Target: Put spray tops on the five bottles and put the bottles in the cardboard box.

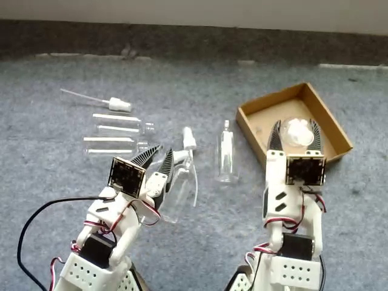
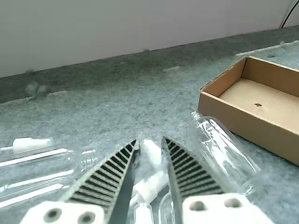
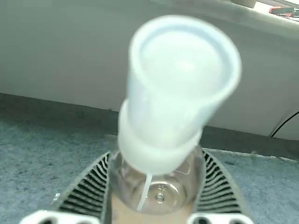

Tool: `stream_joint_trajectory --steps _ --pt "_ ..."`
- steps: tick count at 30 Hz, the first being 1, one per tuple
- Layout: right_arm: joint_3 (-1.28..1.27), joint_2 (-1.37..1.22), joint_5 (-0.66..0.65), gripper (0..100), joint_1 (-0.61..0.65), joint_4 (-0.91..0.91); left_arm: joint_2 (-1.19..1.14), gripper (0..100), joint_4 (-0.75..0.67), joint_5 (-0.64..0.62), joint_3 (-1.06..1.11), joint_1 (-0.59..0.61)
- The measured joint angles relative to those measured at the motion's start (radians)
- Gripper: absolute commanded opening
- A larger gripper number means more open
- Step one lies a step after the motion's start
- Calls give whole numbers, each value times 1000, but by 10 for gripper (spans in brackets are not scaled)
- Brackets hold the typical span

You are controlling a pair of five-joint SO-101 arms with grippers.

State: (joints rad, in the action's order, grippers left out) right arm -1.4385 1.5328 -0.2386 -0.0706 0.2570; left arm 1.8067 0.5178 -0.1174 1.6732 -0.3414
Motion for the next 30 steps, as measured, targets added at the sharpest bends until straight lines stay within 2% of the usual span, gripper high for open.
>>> stream_joint_trajectory --steps 10,20,27,30 --pt "166 -526 0 91 -8 -206 0 38 0 0 0 0" --pt "290 -927 0 91 -8 -442 0 38 25 0 0 0" --pt "499 -1220 195 91 -83 -466 0 38 54 0 0 0" --pt "589 -1330 229 91 -123 -466 0 38 54 0 0 0"
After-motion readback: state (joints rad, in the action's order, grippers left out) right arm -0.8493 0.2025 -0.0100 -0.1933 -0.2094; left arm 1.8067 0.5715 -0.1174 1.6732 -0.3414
